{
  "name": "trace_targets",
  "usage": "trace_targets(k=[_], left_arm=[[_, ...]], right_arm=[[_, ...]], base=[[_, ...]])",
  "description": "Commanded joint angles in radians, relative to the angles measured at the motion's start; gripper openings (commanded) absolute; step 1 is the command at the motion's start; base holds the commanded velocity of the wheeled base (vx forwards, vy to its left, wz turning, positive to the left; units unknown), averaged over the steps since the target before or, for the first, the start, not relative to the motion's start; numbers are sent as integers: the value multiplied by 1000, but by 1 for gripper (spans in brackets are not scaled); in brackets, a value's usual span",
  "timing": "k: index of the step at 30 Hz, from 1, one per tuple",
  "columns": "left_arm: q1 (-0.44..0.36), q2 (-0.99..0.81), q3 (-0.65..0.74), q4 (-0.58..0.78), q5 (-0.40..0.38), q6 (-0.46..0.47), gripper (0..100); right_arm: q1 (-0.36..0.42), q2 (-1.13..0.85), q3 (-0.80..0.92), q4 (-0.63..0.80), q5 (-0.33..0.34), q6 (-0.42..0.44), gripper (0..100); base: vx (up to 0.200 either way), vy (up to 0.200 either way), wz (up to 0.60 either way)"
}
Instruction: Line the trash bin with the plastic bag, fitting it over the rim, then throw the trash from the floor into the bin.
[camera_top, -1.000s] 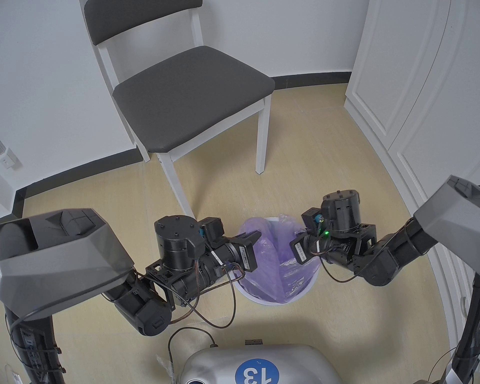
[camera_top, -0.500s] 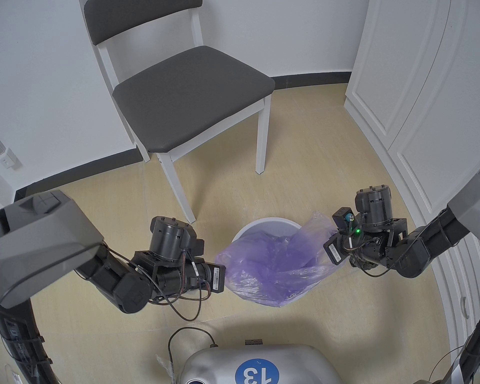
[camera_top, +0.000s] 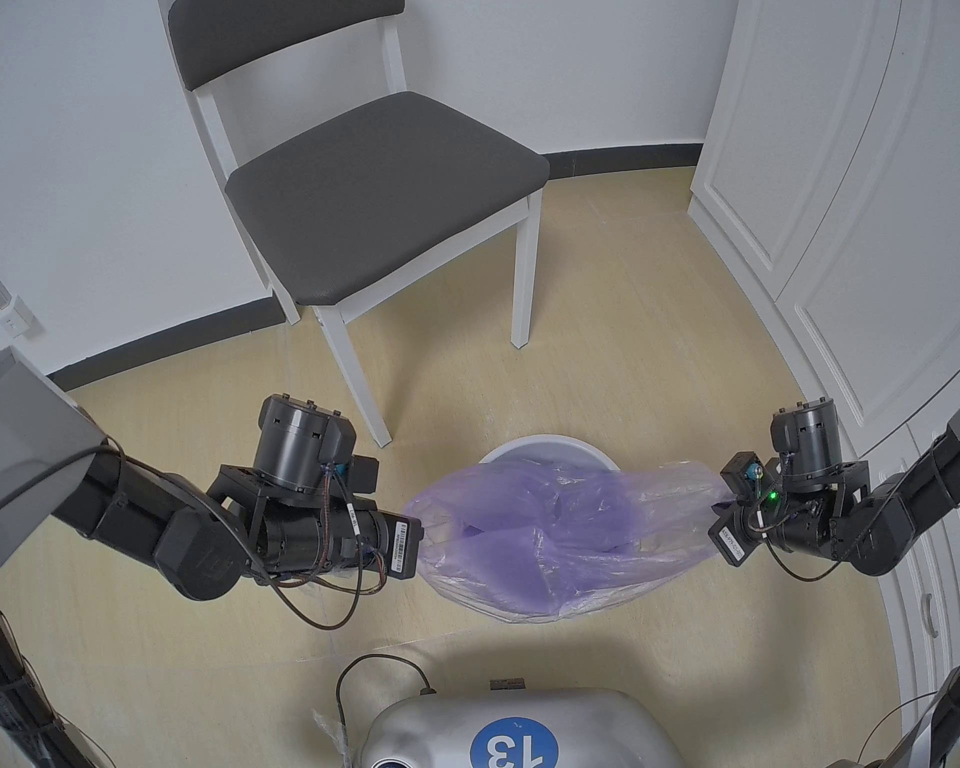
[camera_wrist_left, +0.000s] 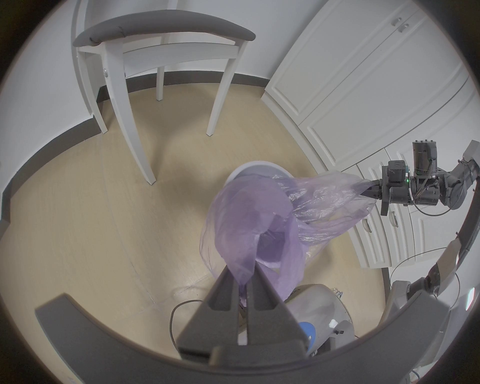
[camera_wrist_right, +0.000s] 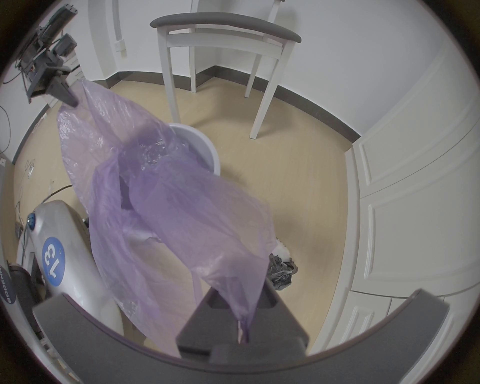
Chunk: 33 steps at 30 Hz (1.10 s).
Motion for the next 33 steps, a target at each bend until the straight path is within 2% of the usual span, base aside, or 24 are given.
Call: trace_targets(k=[1,8,12,17,24,33], left_arm=[[-7,-20,31,-1,-1,-1,0],[-7,-41,86,-2,-1,-3,0],[-7,-33,112,-7,-6,-1,0],[-4,-13,123,-47,-12,-1,0],[3,85,106,-152,-12,0,0],[28,237,92,-376,-34,2,0]], right_arm=[[-2,-28,37,1,0,-3,0],[-2,-27,69,-2,0,-1,0],[7,-16,88,-13,-23,1,0],[12,24,112,-78,-29,5,0],[12,153,143,-285,-32,5,0],[1,262,109,-340,-29,8,0]], base=[[0,0,0],[0,0,0],[0,0,0],[0,0,0],[0,0,0],[0,0,0]])
